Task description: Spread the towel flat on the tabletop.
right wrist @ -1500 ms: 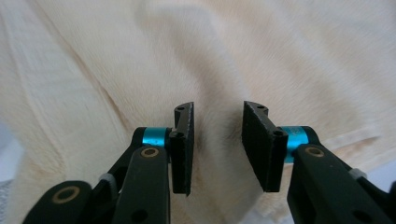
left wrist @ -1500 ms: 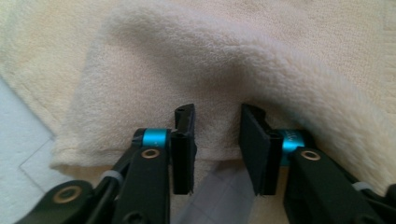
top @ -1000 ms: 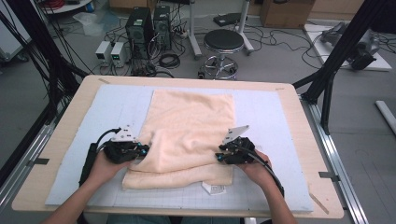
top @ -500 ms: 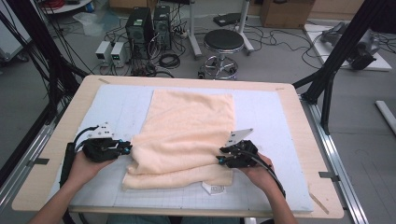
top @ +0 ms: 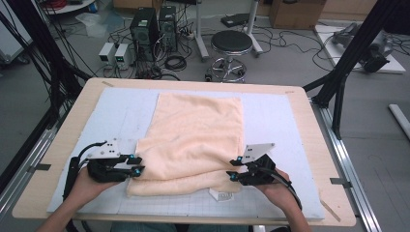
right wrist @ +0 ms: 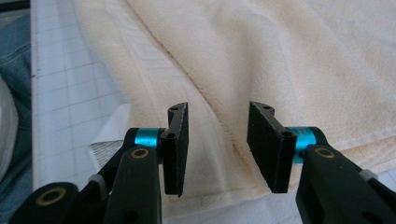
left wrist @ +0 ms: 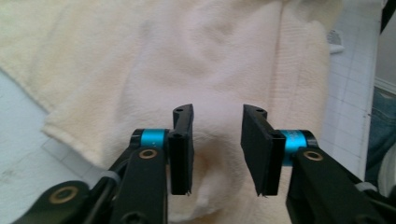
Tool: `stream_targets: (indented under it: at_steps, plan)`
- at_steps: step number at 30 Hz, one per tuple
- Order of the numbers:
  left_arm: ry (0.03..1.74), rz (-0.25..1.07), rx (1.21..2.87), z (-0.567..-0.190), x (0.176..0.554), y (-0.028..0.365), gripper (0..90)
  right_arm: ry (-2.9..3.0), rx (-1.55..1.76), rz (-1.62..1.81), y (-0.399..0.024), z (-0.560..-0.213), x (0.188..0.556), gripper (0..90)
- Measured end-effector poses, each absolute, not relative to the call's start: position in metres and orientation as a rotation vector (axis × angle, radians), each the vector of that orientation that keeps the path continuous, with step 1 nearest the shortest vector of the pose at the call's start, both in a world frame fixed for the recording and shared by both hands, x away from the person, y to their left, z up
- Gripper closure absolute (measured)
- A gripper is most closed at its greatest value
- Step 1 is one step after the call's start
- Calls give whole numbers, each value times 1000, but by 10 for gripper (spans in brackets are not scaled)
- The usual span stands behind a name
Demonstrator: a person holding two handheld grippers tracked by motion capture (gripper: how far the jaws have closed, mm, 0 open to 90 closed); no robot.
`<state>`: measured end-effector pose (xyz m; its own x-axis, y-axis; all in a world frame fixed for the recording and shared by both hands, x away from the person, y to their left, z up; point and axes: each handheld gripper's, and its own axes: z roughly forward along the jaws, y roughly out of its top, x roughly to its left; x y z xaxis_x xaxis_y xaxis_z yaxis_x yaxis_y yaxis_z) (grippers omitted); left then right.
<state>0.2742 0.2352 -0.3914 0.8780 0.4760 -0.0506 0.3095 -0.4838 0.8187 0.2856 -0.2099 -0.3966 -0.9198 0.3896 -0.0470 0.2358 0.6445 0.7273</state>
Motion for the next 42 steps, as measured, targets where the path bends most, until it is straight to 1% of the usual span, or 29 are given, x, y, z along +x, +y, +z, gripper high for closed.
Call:
stream_targets:
  at_steps: [3, 5, 7, 8, 9, 11, 12, 13, 14, 18, 19, 22, 25, 27, 29, 30, 33, 34, 36, 38, 40, 42]
  plan:
    - [531, 236, 2152, -395, 271, 227, 581, 2675, 491, 1123, -208, -396, 280, 576]
    - [524, 212, 2194, -402, 271, 222, 544, 2704, 493, 1094, -207, -402, 281, 570]
    - [516, 212, 2229, -410, 271, 218, 527, 2744, 501, 1051, -204, -411, 282, 564]
    - [512, 213, 2246, -412, 271, 217, 543, 2760, 496, 1022, -202, -418, 281, 567]
    - [514, 217, 2264, -416, 271, 215, 579, 2769, 487, 1007, -200, -422, 281, 575]
    - [524, 244, 2299, -422, 272, 214, 735, 2793, 484, 972, -197, -429, 281, 648]
    - [531, 245, 2299, -424, 273, 213, 811, 2797, 481, 995, -197, -429, 281, 722]
    - [544, 257, 2293, -423, 274, 213, 828, 2813, 466, 994, -196, -429, 281, 819]
    - [551, 268, 2284, -422, 275, 212, 838, 2837, 433, 984, -195, -427, 278, 856]
    - [604, 321, 2217, -409, 287, 212, 843, 2848, 391, 968, -195, -413, 278, 865]
    - [640, 329, 2192, -406, 295, 213, 843, 2834, 395, 977, -197, -408, 279, 866]
    - [717, 355, 2141, -400, 316, 213, 840, 2773, 440, 1019, -205, -391, 293, 866]
    - [788, 396, 2143, -402, 340, 208, 839, 2722, 486, 1026, -210, -384, 311, 866]
    - [841, 378, 2145, -410, 354, 205, 838, 2693, 557, 1036, -212, -382, 325, 865]
    - [887, 357, 2166, -418, 364, 201, 827, 2714, 605, 1055, -212, -388, 334, 862]
    - [890, 353, 2162, -420, 366, 201, 805, 2753, 609, 1026, -208, -394, 337, 851]
    - [893, 351, 2140, -415, 363, 204, 711, 2808, 575, 998, -202, -401, 336, 750]
    - [891, 347, 2137, -413, 361, 206, 658, 2786, 570, 1015, -202, -398, 333, 709]
    - [875, 340, 2123, -407, 356, 209, 625, 2761, 567, 1041, -204, -394, 330, 684]
    - [838, 364, 2127, -400, 347, 212, 602, 2737, 556, 1067, -208, -390, 326, 662]
    - [809, 390, 2134, -395, 337, 216, 556, 2732, 542, 1072, -209, -388, 322, 647]
    - [790, 402, 2133, -391, 328, 219, 540, 2730, 531, 1047, -210, -386, 316, 638]
